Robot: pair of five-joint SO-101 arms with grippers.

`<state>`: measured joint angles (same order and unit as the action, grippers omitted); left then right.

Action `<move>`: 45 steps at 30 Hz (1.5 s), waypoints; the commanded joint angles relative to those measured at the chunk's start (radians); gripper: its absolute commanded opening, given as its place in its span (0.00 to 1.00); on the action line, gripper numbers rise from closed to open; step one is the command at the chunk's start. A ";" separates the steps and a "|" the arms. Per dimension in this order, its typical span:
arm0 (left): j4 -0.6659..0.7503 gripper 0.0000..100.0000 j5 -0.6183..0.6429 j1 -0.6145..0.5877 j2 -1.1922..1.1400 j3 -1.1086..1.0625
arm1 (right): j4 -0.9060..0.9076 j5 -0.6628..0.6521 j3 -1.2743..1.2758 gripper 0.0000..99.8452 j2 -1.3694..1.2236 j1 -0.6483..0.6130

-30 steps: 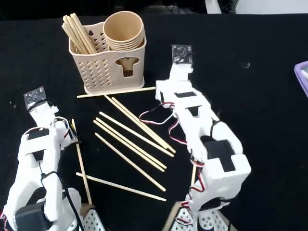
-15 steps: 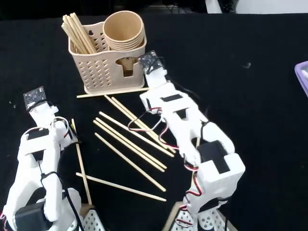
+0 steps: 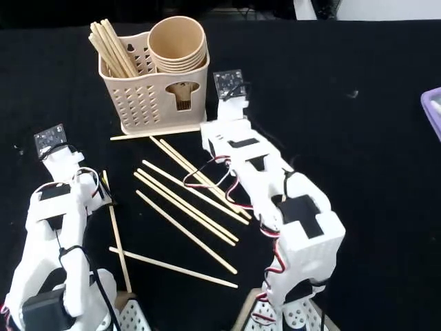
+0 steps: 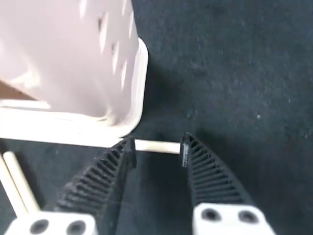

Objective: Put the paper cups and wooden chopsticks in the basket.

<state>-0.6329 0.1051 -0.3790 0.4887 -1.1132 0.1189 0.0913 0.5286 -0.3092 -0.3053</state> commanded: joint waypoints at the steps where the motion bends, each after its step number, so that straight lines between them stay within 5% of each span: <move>1: 0.009 0.18 -0.008 -0.002 0.028 0.012 | -0.025 -0.011 -0.022 0.15 0.002 0.029; 11: 0.011 0.18 -0.008 -0.002 0.028 0.010 | 0.021 -0.026 -0.022 0.15 0.008 0.029; 22: 0.011 0.18 -0.008 -0.002 0.028 0.008 | 0.621 -0.138 -0.321 0.15 -0.050 0.031; 28: 0.009 0.18 -0.008 -0.002 0.028 0.010 | 0.799 -0.140 -0.332 0.15 0.045 0.032; 32: 0.011 0.18 -0.008 -0.002 0.028 0.010 | 0.707 -0.117 -0.249 0.15 0.120 0.074; 39: 0.011 0.18 -0.008 -0.002 0.028 0.012 | 0.417 0.135 -0.151 0.15 0.153 0.158; 45: 0.011 0.18 -0.008 -0.002 0.028 0.012 | 0.247 0.144 -0.171 0.15 0.038 0.140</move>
<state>-0.6329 0.1051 -0.3790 0.4887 -1.1132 0.4350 0.2309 0.3828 -0.2539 -0.1672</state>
